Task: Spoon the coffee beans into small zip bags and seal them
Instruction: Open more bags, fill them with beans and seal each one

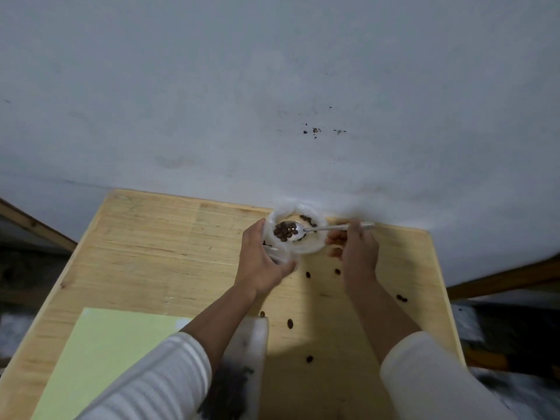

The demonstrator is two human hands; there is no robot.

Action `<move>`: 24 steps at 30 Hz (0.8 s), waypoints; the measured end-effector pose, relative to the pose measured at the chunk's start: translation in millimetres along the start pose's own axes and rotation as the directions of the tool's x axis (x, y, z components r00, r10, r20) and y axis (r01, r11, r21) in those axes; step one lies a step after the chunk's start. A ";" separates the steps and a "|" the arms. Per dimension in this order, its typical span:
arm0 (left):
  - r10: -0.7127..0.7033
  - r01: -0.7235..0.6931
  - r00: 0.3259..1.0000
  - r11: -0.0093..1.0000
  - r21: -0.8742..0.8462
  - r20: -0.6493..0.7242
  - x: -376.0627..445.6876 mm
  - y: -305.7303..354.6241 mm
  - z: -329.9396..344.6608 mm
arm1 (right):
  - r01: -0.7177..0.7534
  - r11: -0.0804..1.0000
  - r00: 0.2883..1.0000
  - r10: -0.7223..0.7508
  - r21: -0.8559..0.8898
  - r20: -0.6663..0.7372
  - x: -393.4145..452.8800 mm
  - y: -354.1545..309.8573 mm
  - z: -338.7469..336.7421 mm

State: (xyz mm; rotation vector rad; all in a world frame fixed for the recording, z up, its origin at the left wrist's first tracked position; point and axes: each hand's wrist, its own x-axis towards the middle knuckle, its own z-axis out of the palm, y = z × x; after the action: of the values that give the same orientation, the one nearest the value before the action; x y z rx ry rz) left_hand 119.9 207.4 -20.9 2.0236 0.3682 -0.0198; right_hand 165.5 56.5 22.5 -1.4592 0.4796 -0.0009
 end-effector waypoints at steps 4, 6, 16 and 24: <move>0.050 -0.050 0.999 0.999 0.013 -0.019 -5.0 3.3 -5.4 | 0.276 0.941 0.951 -0.239 -0.196 0.195 -20.6 -9.3 -5.9; 0.088 -0.087 0.996 0.995 0.037 -0.025 -7.5 3.8 -9.4 | 0.326 0.903 0.940 -0.279 -0.280 0.197 -26.2 -12.1 -11.6; 0.156 -0.152 0.985 0.987 0.053 -0.074 -16.1 -0.9 -18.9 | 0.044 0.875 0.957 0.102 -0.481 0.273 -56.0 2.6 -61.7; 0.177 -0.170 0.977 0.983 0.066 -0.117 -31.1 3.1 -14.7 | -0.237 0.955 0.965 0.211 -0.176 -0.158 -30.1 40.4 -109.6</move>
State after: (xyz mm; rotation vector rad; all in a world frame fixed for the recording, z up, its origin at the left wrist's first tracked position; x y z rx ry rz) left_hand 89.0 211.1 -6.0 2.1113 0.2691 0.2057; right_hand 92.5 -33.6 -10.2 -1.5941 0.7754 0.1298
